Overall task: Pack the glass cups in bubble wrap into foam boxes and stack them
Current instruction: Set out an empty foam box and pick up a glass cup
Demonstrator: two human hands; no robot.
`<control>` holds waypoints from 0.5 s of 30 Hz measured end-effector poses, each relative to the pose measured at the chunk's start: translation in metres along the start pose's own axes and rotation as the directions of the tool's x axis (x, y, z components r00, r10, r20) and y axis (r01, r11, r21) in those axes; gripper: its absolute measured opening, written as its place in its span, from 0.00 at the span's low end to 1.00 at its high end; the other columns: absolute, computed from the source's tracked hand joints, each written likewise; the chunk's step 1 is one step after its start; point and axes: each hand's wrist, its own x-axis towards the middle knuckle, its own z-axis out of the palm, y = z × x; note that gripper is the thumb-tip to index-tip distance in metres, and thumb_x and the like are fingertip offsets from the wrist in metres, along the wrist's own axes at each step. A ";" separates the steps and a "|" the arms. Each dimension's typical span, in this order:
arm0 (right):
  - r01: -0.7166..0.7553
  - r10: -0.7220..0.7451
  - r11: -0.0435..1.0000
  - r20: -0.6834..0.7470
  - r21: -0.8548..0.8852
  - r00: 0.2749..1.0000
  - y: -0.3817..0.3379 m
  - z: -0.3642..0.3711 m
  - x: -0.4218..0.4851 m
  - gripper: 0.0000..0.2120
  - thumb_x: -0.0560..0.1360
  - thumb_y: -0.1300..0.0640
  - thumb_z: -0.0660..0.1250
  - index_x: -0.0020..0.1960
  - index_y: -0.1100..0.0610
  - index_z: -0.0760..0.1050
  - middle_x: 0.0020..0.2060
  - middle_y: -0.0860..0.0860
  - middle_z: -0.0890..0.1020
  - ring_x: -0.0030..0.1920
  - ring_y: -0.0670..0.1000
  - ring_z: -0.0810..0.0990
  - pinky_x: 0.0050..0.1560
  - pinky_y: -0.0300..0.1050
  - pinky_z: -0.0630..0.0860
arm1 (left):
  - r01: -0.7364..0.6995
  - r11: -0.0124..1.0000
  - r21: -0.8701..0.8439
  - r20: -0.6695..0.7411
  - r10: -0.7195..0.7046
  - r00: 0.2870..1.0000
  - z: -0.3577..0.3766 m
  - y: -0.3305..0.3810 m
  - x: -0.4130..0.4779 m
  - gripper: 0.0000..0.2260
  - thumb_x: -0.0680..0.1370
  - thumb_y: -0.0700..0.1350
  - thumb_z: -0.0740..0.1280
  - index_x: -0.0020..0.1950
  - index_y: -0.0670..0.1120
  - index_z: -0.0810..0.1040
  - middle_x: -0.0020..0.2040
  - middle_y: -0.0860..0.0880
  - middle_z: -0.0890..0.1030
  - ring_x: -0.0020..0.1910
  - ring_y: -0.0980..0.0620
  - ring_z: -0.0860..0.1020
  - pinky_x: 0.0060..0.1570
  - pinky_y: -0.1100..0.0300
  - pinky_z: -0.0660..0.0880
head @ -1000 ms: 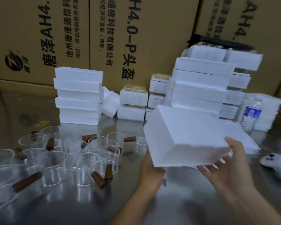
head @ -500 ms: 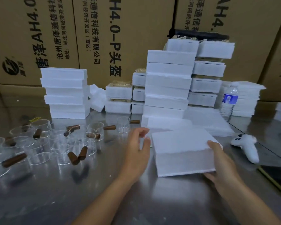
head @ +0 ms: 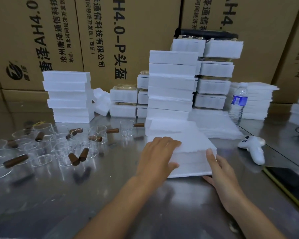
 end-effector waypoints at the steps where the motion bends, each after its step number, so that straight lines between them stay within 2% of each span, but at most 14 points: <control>1: 0.021 -0.021 1.000 -0.003 -0.011 1.000 0.002 0.000 -0.001 0.23 0.68 0.40 0.65 0.57 0.54 0.75 0.49 0.47 0.83 0.44 0.40 0.81 0.38 0.38 0.75 | -0.004 1.000 -0.004 -0.022 0.004 1.000 -0.001 -0.002 -0.003 0.26 0.76 0.52 0.68 0.72 0.54 0.65 0.69 0.56 0.68 0.68 0.55 0.64 0.60 0.63 0.61; 3: 0.027 -0.027 1.000 -0.024 -0.013 0.999 0.005 0.000 0.001 0.16 0.74 0.45 0.64 0.55 0.54 0.76 0.49 0.49 0.82 0.45 0.42 0.80 0.39 0.39 0.75 | 0.010 0.999 -0.050 -0.091 -0.015 0.996 -0.002 -0.006 -0.009 0.25 0.76 0.52 0.68 0.72 0.54 0.66 0.68 0.55 0.68 0.66 0.56 0.65 0.57 0.66 0.63; 4: 0.008 -0.008 1.000 -0.044 0.011 0.999 0.006 -0.001 0.003 0.13 0.76 0.48 0.64 0.54 0.55 0.76 0.48 0.50 0.82 0.44 0.43 0.80 0.40 0.40 0.75 | 0.037 0.992 -0.123 -0.138 -0.054 0.989 -0.003 -0.006 -0.011 0.25 0.76 0.52 0.68 0.72 0.53 0.66 0.66 0.55 0.67 0.63 0.58 0.65 0.55 0.70 0.63; 6: -0.054 0.061 0.996 -0.088 0.073 0.994 0.007 -0.004 0.009 0.11 0.77 0.54 0.64 0.55 0.60 0.76 0.46 0.52 0.81 0.43 0.45 0.79 0.40 0.40 0.74 | 0.123 0.928 -0.351 -0.230 -0.213 0.949 -0.007 -0.006 -0.015 0.23 0.76 0.50 0.69 0.70 0.51 0.68 0.60 0.55 0.66 0.55 0.64 0.66 0.52 0.80 0.61; 8: -0.105 0.113 0.992 -0.122 0.070 0.986 0.008 -0.007 0.013 0.11 0.77 0.58 0.65 0.58 0.61 0.74 0.45 0.53 0.80 0.42 0.48 0.79 0.42 0.41 0.74 | 0.225 0.785 -0.577 -0.277 -0.447 0.850 -0.010 -0.008 -0.018 0.19 0.75 0.48 0.70 0.64 0.53 0.69 0.56 0.56 0.67 0.51 0.68 0.68 0.51 0.81 0.62; 10: -0.116 0.115 0.993 -0.159 0.000 0.981 0.012 -0.011 0.016 0.11 0.76 0.59 0.65 0.57 0.61 0.74 0.45 0.53 0.81 0.43 0.51 0.80 0.48 0.47 0.76 | 0.342 0.584 -0.736 -0.194 -0.667 0.720 -0.013 -0.013 -0.023 0.14 0.76 0.49 0.69 0.58 0.53 0.68 0.55 0.53 0.72 0.50 0.64 0.73 0.50 0.69 0.70; 12: -0.102 0.081 0.990 -0.206 -0.097 0.975 0.014 -0.011 0.017 0.12 0.75 0.58 0.64 0.56 0.62 0.74 0.45 0.55 0.80 0.44 0.54 0.79 0.55 0.55 0.76 | 0.446 0.377 -0.812 -0.040 -0.798 0.601 -0.014 -0.019 -0.028 0.11 0.77 0.50 0.68 0.53 0.52 0.67 0.51 0.52 0.76 0.44 0.62 0.75 0.40 0.63 0.71; 13: -0.089 0.054 0.985 -0.231 -0.145 0.971 0.015 -0.011 0.017 0.12 0.75 0.57 0.64 0.56 0.63 0.74 0.45 0.56 0.80 0.45 0.55 0.78 0.54 0.55 0.76 | 0.472 0.295 -0.830 0.019 -0.832 0.554 -0.014 -0.021 -0.030 0.10 0.77 0.50 0.67 0.51 0.51 0.67 0.48 0.53 0.77 0.42 0.62 0.74 0.37 0.64 0.70; 15: -0.059 0.000 0.973 -0.257 -0.223 0.966 0.014 -0.010 0.015 0.11 0.75 0.57 0.64 0.53 0.63 0.75 0.44 0.56 0.79 0.42 0.54 0.77 0.44 0.49 0.75 | 0.481 0.184 -0.857 0.093 -0.863 0.496 -0.015 -0.024 -0.033 0.09 0.77 0.49 0.67 0.48 0.50 0.68 0.45 0.54 0.77 0.41 0.60 0.75 0.36 0.62 0.72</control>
